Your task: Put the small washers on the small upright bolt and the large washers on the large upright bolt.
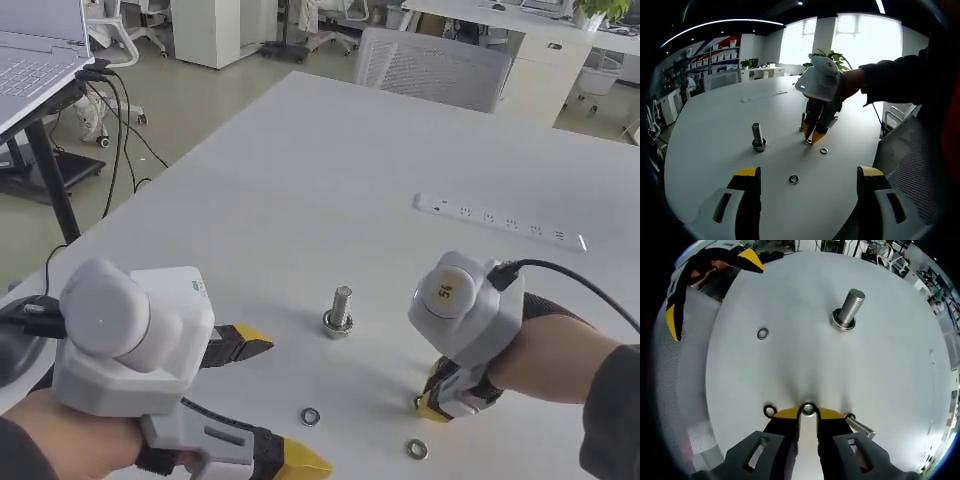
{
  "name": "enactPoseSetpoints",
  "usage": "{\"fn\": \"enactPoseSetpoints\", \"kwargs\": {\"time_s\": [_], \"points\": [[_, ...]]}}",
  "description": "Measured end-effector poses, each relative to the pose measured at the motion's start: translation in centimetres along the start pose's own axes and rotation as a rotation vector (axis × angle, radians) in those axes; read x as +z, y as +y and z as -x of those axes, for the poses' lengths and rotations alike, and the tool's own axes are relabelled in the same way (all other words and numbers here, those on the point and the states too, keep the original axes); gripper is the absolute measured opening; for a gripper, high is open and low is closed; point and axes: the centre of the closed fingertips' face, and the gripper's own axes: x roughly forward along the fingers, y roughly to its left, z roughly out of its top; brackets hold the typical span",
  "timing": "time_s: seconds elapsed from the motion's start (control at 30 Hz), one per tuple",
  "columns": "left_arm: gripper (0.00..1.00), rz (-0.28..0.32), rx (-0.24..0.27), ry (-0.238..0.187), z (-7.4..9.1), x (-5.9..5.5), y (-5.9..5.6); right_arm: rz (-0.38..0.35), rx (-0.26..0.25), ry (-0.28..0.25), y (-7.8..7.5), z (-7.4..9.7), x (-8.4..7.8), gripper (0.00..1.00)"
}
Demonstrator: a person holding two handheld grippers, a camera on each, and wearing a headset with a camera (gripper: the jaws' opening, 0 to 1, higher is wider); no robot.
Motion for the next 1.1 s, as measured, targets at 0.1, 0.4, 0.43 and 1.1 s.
{"fn": "enactPoseSetpoints", "kwargs": {"time_s": [0.1, 0.4, 0.43, 1.1], "points": [[0.78, 0.001, 0.000, -0.001, 0.0, 0.0, 0.0, 0.002, 0.004, 0.005, 0.2, 0.0, -0.1, 0.14], [0.78, -0.001, -0.001, -0.001, 0.1, -0.1, 0.1, 0.008, 0.005, 0.016, 0.6, 0.7, -0.7, 0.14], [0.78, -0.001, -0.002, -0.002, 0.1, -0.1, 0.0, 0.007, 0.003, 0.017, 0.6, 0.8, -0.7, 0.14], [0.78, -0.005, -0.006, -0.005, 0.3, -0.1, -0.2, -0.025, 0.011, 0.015, 1.3, 5.0, -2.9, 0.14]]}}
